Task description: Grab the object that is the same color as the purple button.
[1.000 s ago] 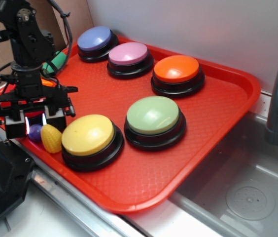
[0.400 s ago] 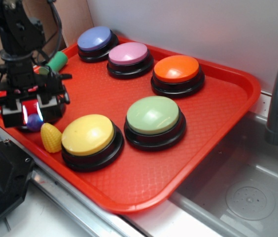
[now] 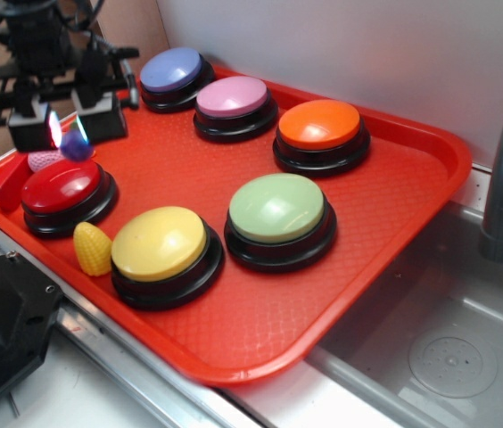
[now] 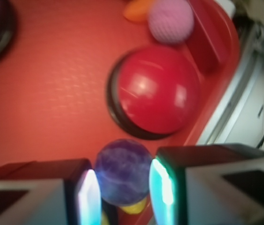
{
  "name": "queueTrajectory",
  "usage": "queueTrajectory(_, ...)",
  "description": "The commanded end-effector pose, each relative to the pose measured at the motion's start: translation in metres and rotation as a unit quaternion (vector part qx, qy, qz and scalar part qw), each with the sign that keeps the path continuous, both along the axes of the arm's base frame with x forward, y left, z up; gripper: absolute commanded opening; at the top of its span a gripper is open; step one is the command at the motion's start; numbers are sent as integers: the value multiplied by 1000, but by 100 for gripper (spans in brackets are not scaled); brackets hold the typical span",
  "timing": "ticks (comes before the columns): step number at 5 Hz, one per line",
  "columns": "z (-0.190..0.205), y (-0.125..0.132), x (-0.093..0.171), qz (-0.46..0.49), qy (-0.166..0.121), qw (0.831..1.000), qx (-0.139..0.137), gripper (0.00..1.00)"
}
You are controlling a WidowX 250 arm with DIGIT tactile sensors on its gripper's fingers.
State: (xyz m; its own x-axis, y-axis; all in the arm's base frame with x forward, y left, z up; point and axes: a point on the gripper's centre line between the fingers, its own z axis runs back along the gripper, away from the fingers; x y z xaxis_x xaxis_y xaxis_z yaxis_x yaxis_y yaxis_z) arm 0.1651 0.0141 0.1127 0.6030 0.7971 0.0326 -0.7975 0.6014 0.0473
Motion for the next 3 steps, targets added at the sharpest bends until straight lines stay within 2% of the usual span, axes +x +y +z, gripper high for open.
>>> queueTrajectory(1, 51, 2, 31, -252, -54, 966, -19, 0)
queueTrajectory(2, 61, 8, 41, -366, -68, 928, -14, 0)
queueTrajectory(3, 64, 9, 42, -396, -69, 915, 30, 0)
